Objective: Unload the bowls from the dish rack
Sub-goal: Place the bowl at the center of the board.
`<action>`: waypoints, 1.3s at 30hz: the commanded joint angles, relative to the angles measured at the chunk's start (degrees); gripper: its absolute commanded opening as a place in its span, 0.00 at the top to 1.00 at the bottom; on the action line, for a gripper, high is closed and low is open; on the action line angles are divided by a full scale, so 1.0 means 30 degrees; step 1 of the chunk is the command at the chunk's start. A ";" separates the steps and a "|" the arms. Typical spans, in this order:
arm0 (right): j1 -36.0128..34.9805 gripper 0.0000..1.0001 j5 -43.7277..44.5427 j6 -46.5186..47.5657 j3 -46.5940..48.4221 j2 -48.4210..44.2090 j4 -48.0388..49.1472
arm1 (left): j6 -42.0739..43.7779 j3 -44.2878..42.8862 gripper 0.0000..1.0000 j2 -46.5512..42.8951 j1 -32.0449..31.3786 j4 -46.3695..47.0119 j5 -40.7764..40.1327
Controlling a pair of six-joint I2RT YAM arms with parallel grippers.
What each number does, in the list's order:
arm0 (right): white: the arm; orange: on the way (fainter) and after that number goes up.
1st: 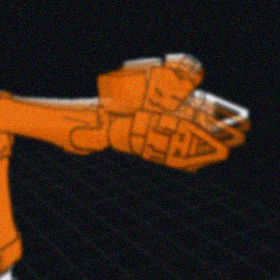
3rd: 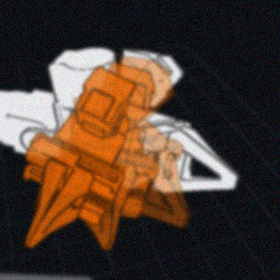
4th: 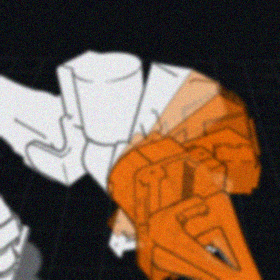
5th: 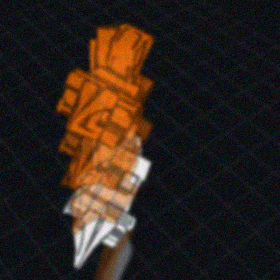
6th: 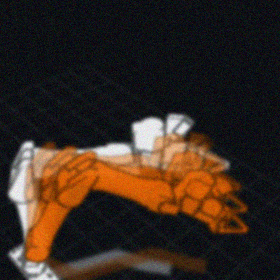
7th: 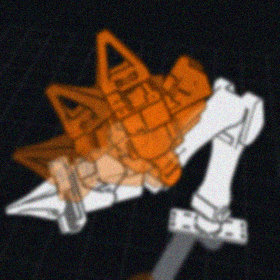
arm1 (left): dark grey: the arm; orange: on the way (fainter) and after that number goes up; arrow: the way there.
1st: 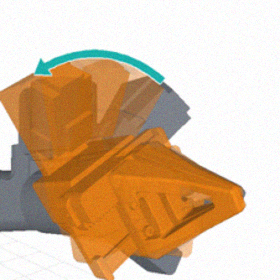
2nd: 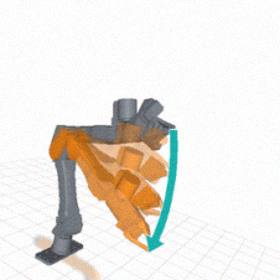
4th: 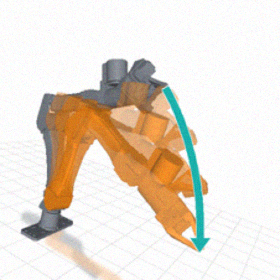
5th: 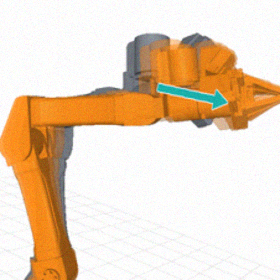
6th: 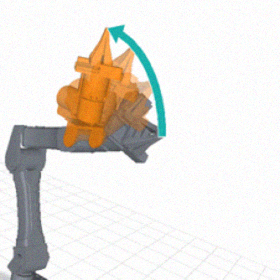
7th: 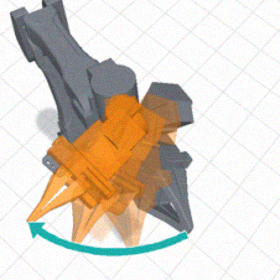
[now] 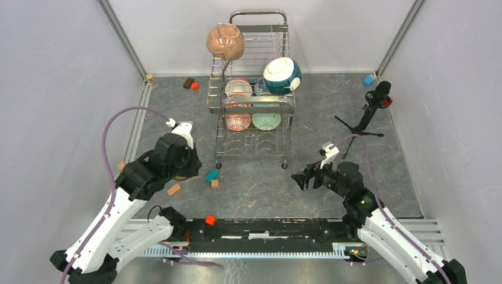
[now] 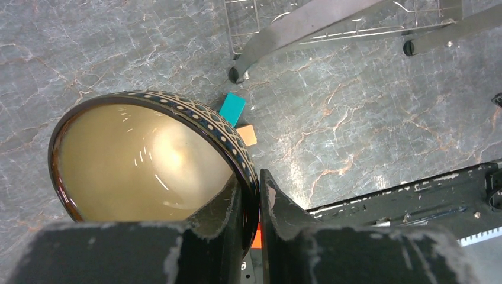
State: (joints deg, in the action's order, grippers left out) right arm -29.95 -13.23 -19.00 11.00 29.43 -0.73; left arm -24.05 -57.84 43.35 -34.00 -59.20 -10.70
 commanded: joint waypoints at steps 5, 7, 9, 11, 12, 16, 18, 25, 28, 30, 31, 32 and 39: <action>0.0008 0.11 -0.0021 0.0191 -0.0928 -0.0196 0.0290 | -0.1558 -0.1024 0.98 -0.0141 -0.3688 -0.1184 -0.1031; 0.0018 0.10 0.0008 -0.0114 -0.1100 0.0023 0.0459 | -0.2045 -0.0963 0.98 0.0321 -0.5414 -0.1162 -0.1837; 0.0017 0.10 0.0270 -0.0505 -0.1233 0.0162 0.0533 | -0.2593 -0.1204 0.98 0.1003 -0.7523 -0.1156 -0.2934; 0.0009 0.10 0.0486 -0.0812 -0.1349 0.0088 0.0553 | -0.2889 -0.1556 0.98 0.1512 -0.9233 -0.0812 -0.3753; -0.0001 0.10 0.0614 -0.0970 -0.1412 -0.0037 0.0538 | -0.2899 -0.1675 0.98 0.1715 -0.9786 -0.0549 -0.3986; 0.0011 0.11 -0.0380 -0.0977 -0.1399 -0.0900 0.0277 | -0.2059 -0.1289 0.98 0.2226 -1.1357 0.0663 -0.3810; 0.0008 0.11 -0.1039 -0.0729 -0.1148 -0.1149 -0.0555 | -0.1592 -0.0821 0.98 0.2568 -1.2013 0.1333 -0.3225; 0.0011 0.11 -0.3004 -0.0242 -0.0172 -0.1618 -0.2283 | -0.0466 -0.0268 0.98 0.4177 -1.6018 0.2259 -0.4834; 0.0002 0.11 -0.3864 -0.0265 0.0012 -0.1645 -0.2342 | 0.0220 -0.0174 0.98 0.4974 -1.7523 0.2597 -0.5339; 0.0001 0.11 -0.4363 -0.0264 0.0087 -0.1579 -0.2220 | 0.0847 -0.0092 0.98 0.5457 -1.8486 0.3113 -0.5637; -0.0002 0.11 -0.4511 -0.0279 0.0133 -0.1526 -0.2177 | 0.1301 -0.0056 0.98 0.5696 -1.8991 0.3375 -0.5603; -0.0002 0.11 -0.4645 -0.0264 0.0205 -0.1398 -0.2145 | 0.1990 0.0049 0.98 0.5862 -1.9374 0.3856 -0.5381; -0.0014 0.11 -0.5196 -0.0084 0.1419 -0.0288 -0.2391 | 0.5756 0.0869 0.98 0.7051 -2.0016 0.6321 -0.4070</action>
State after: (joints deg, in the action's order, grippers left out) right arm -29.95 -26.55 -20.16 10.92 27.31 -8.82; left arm -17.65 -55.77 63.70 -93.54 -48.34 -22.87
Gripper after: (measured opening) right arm 0.890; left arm 0.192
